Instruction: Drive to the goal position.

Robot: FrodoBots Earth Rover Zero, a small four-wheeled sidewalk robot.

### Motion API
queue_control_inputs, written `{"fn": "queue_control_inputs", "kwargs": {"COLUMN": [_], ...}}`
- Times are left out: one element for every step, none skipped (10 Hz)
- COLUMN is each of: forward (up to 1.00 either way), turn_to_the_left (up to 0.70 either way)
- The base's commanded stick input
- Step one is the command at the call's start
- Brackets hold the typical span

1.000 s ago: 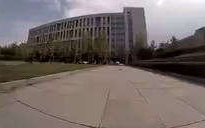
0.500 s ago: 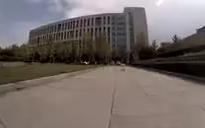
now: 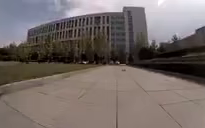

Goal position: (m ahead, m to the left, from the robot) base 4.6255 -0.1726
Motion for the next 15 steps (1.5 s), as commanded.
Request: {"fn": "queue_control_inputs", "kwargs": {"forward": [1.0, 1.0, 1.0, 1.0, 1.0, 1.0, 1.0, 1.0, 1.0, 1.0, 1.0, 1.0, 1.0, 1.0, 1.0], "turn_to_the_left": [-0.27, -0.27, -0.27, -0.27, -0.27, -0.27, -0.27, -0.27, -0.13, 0.0, 0.0, 0.0, 0.0, 0.0, 0.0]}}
